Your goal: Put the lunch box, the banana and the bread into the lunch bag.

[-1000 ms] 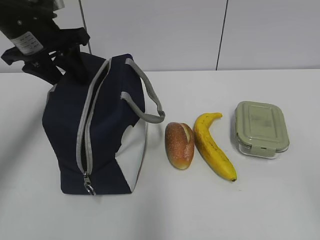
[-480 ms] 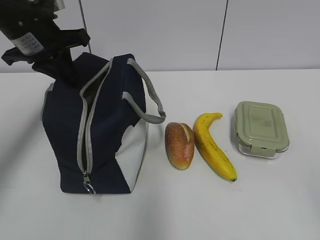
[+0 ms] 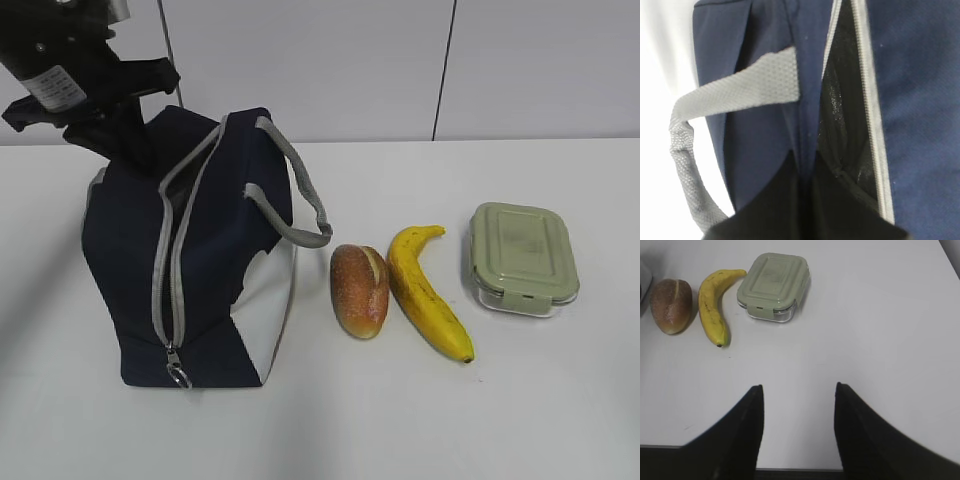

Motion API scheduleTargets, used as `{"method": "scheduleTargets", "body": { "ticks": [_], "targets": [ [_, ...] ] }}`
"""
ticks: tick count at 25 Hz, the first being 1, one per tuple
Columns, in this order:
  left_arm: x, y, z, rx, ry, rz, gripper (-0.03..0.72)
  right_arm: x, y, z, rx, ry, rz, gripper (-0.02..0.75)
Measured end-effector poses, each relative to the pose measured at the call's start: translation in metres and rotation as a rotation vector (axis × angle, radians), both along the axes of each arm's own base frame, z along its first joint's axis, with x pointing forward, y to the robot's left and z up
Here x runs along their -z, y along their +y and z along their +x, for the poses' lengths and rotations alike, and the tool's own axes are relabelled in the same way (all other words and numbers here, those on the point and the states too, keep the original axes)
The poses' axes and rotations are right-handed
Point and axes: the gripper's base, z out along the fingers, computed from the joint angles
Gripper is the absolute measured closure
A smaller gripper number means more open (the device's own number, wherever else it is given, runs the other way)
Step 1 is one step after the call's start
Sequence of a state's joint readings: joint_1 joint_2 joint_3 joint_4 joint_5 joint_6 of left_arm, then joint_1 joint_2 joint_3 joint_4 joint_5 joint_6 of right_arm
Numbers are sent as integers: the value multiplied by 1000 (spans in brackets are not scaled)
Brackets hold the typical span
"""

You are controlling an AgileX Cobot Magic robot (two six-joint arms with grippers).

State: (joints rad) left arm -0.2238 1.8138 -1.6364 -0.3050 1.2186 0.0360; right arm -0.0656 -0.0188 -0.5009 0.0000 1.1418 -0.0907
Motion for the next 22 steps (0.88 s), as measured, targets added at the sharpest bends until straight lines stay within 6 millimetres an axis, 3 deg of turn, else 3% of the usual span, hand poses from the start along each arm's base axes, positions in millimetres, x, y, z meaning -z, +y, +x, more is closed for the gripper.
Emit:
{"method": "scheduleTargets", "body": {
  "ticks": [7,13,22],
  "targets": [
    [0,0,0,0,1,0,690,0,0,7,-4,46,9,393],
    [0,0,0,0,1,0,690,-4,-2,39,7,209,50,393],
    [0,0,0,0,1,0,690,-5,0,102,11,242,139,393]
  ]
}}
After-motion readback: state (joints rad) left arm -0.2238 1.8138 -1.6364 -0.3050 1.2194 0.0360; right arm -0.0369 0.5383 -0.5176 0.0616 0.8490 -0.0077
